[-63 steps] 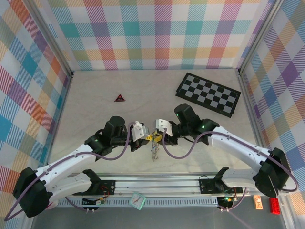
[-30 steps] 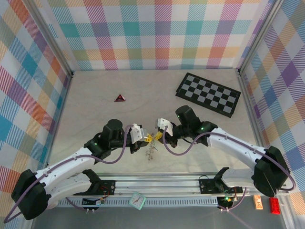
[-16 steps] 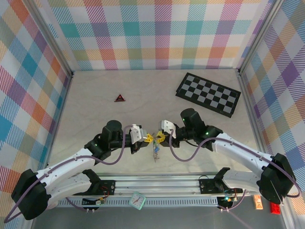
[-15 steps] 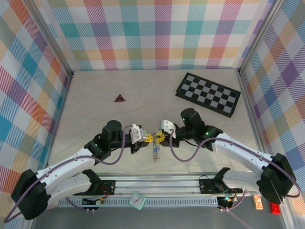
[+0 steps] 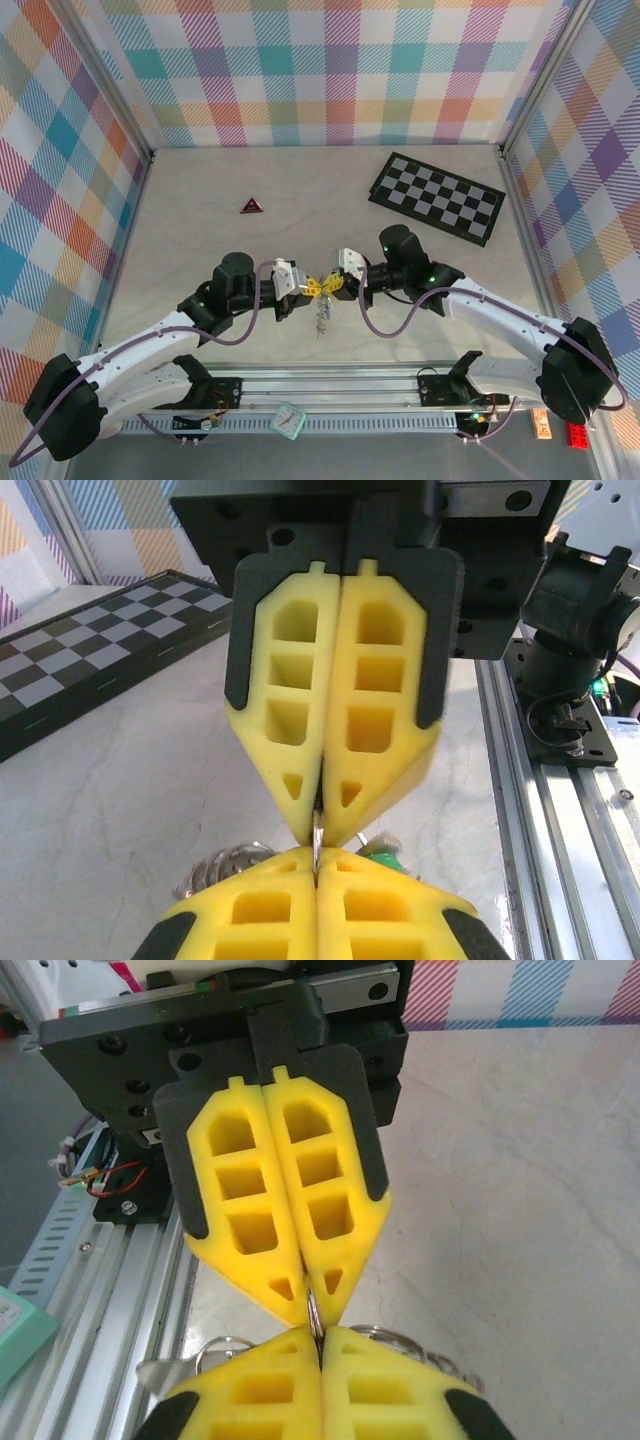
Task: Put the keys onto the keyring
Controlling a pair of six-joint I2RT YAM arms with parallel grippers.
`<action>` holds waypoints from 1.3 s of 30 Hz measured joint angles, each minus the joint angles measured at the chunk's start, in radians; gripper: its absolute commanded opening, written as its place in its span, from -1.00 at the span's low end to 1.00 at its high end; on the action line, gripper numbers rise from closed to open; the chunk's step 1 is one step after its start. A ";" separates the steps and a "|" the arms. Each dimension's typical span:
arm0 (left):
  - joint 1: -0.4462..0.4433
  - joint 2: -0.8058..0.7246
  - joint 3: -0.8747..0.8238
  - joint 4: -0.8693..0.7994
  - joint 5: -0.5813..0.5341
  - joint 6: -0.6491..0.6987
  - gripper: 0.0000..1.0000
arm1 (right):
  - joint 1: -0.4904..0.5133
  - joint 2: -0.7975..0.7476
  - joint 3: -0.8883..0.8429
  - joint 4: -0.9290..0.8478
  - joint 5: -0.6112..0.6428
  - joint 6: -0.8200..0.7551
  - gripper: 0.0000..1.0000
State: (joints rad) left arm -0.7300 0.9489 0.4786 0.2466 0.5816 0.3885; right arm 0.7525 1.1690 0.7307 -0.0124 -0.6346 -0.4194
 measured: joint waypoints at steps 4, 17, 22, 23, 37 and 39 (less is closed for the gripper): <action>-0.001 0.000 -0.002 -0.001 -0.007 -0.006 -0.67 | 0.000 0.001 0.000 -0.012 0.006 -0.014 -1.00; -0.002 0.021 0.097 -0.171 -0.048 0.050 -0.69 | 0.030 0.052 0.179 -0.312 0.104 -0.175 -1.00; -0.002 0.051 0.126 -0.224 -0.047 0.069 -0.92 | 0.048 0.085 0.236 -0.391 0.146 -0.220 -1.00; -0.002 0.056 0.128 -0.232 -0.043 0.074 -0.98 | 0.050 0.089 0.242 -0.401 0.153 -0.225 -1.00; -0.003 0.019 0.085 -0.184 -0.040 0.072 -1.00 | 0.013 0.007 0.139 -0.306 0.144 -0.121 -0.45; -0.003 0.016 0.069 -0.157 -0.039 0.067 -1.00 | 0.013 0.007 0.122 -0.286 0.142 -0.098 -0.44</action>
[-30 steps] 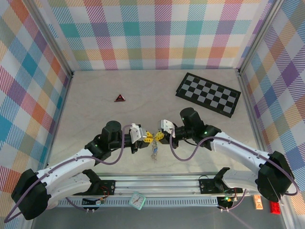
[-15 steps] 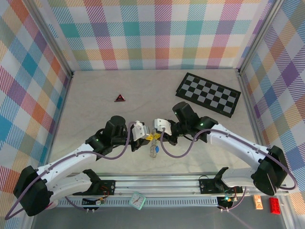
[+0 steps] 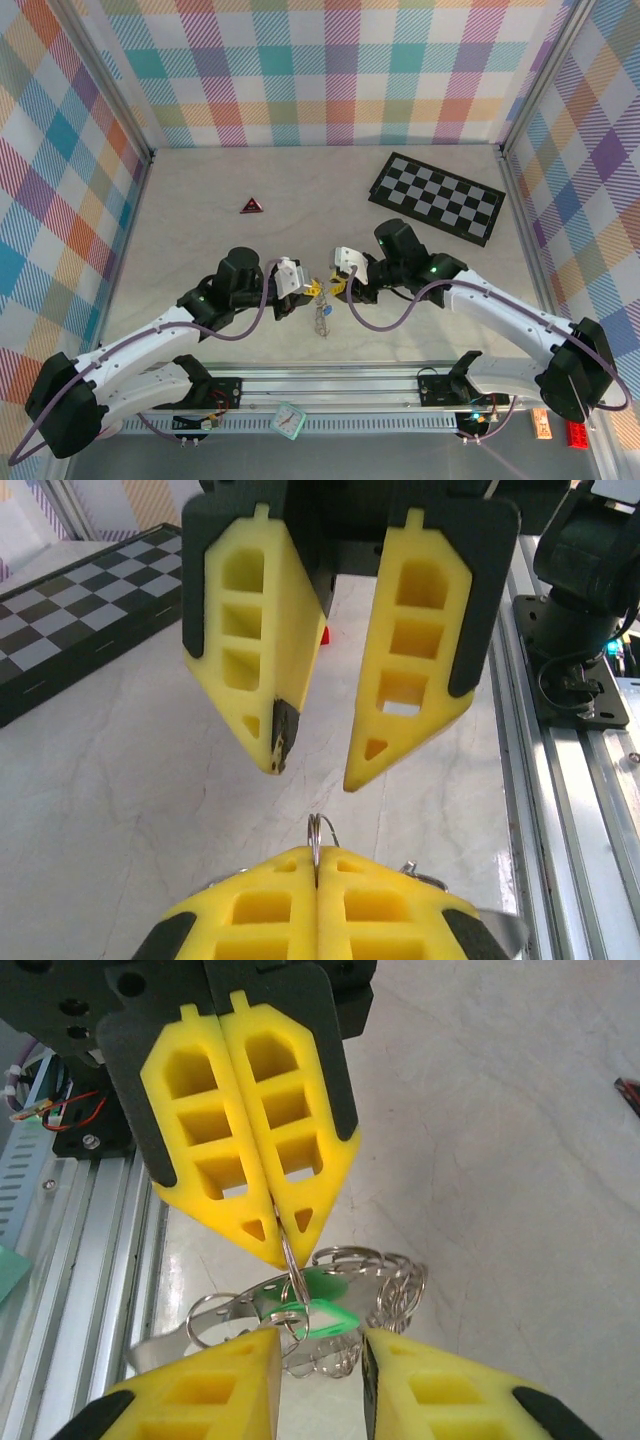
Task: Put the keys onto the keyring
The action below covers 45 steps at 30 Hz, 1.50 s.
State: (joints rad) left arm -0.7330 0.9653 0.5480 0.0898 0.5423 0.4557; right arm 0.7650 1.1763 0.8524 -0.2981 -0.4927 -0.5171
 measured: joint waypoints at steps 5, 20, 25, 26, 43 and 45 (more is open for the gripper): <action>0.000 0.000 -0.024 0.046 0.015 -0.013 -1.00 | 0.000 0.000 -0.036 0.047 -0.002 0.042 -0.43; 0.002 -0.003 -0.056 0.135 0.029 -0.048 -1.00 | 0.000 0.025 -0.055 0.157 -0.076 0.067 -0.98; 0.001 -0.006 -0.058 0.143 0.015 -0.059 -0.60 | 0.000 0.025 -0.056 0.154 -0.075 0.053 -1.00; 0.001 -0.007 -0.058 0.142 0.015 -0.057 -0.59 | 0.000 0.025 -0.055 0.145 -0.071 0.048 -1.00; 0.000 0.047 0.040 -0.042 -0.004 0.015 -0.93 | 0.071 0.091 0.141 -0.157 0.103 -0.138 -1.00; 0.000 0.048 0.046 -0.047 -0.004 0.022 -1.00 | 0.072 0.091 0.148 -0.165 0.109 -0.146 -0.98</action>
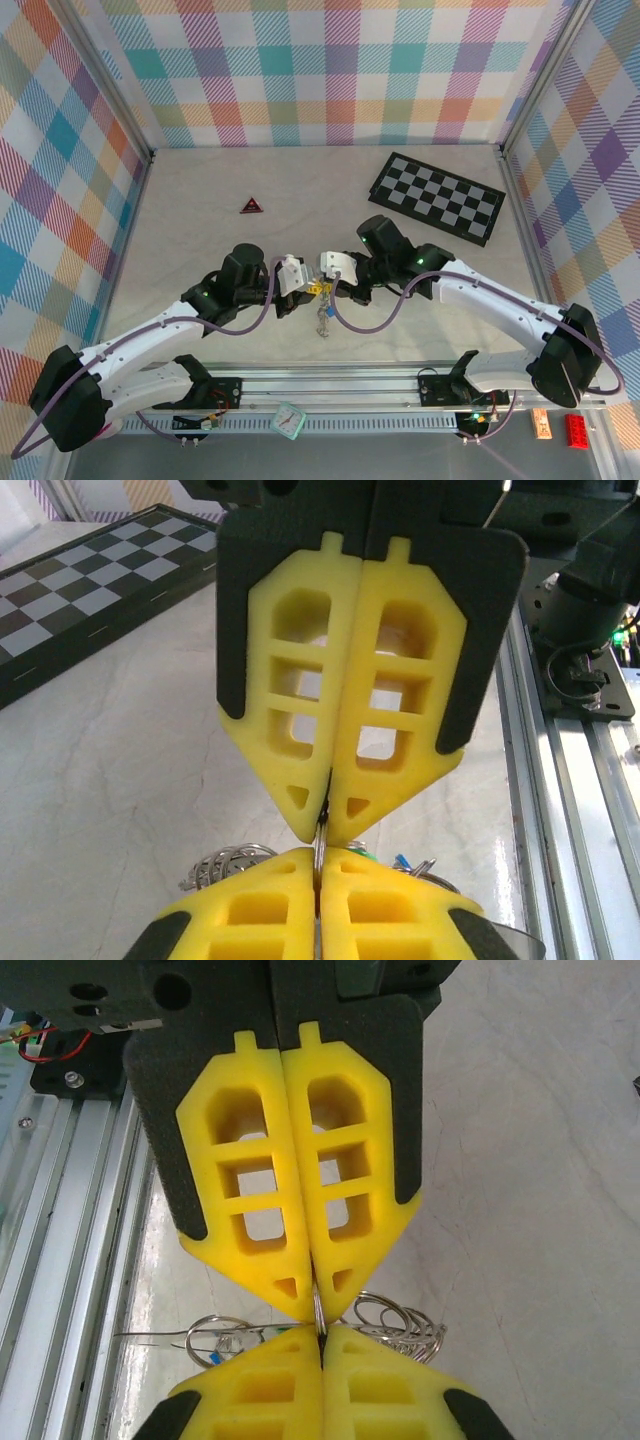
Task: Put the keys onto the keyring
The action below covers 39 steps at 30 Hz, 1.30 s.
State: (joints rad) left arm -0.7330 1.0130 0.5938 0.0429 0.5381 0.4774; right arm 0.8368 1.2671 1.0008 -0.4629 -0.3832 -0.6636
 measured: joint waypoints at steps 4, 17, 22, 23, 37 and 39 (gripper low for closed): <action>0.000 -0.001 0.001 -0.003 0.002 0.000 -1.00 | 0.000 -0.003 -0.003 0.011 0.005 0.010 -0.53; 0.000 -0.032 -0.101 0.182 0.027 -0.080 -1.00 | -0.090 -0.082 -0.198 0.248 -0.150 0.195 -0.39; 0.000 -0.032 -0.103 0.220 0.038 -0.098 -1.00 | -0.090 -0.077 -0.222 0.329 -0.180 0.235 -0.52; 0.000 -0.032 -0.104 0.226 0.038 -0.100 -1.00 | -0.090 -0.077 -0.225 0.339 -0.183 0.240 -0.57; 0.000 -0.044 -0.109 0.209 0.023 -0.107 -0.61 | -0.090 -0.076 -0.209 0.278 -0.200 0.213 -1.00; 0.000 -0.044 -0.084 0.153 0.019 -0.089 -0.60 | -0.090 -0.076 -0.181 0.235 -0.192 0.195 -1.00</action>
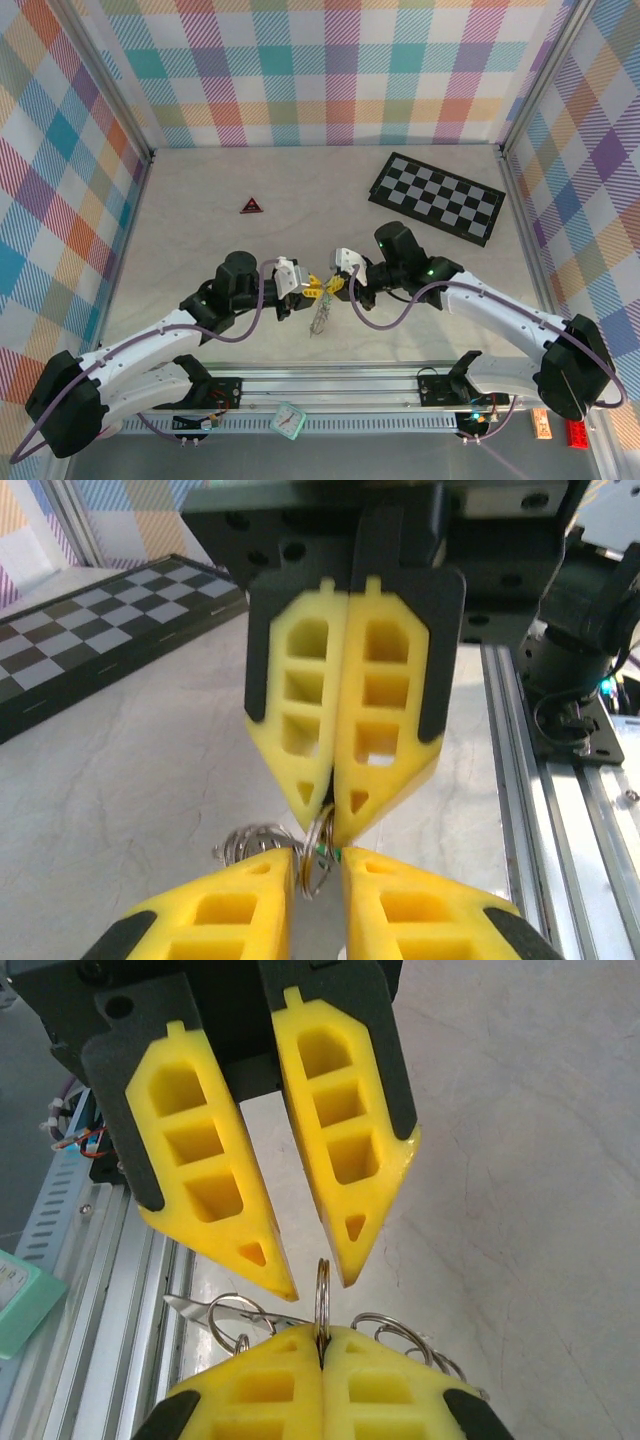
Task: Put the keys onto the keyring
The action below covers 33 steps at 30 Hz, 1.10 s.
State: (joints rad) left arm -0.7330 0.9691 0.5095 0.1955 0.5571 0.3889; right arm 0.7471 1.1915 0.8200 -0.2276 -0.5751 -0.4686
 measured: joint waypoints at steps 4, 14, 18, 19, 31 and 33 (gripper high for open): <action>0.000 0.002 0.071 -0.109 -0.002 0.048 -0.58 | 0.007 0.010 0.070 -0.082 0.026 -0.047 -1.00; 0.000 0.059 0.161 -0.245 -0.004 0.129 -0.67 | 0.064 0.076 0.195 -0.264 0.130 -0.154 -1.00; 0.000 0.076 0.175 -0.275 0.003 0.151 -0.95 | 0.074 0.089 0.215 -0.296 0.155 -0.176 -1.00; 0.000 0.076 0.176 -0.281 0.003 0.157 -1.00 | 0.075 0.091 0.219 -0.303 0.160 -0.177 -1.00; 0.000 0.048 0.161 -0.277 -0.001 0.177 -1.00 | 0.055 0.026 0.139 -0.229 0.143 -0.117 -0.52; 0.000 0.031 0.137 -0.254 0.000 0.168 -1.00 | 0.045 0.004 0.100 -0.196 0.138 -0.088 -0.52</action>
State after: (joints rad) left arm -0.7330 0.9997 0.6468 -0.0582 0.5568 0.5571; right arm 0.7918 1.1957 0.9199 -0.4232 -0.4374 -0.5568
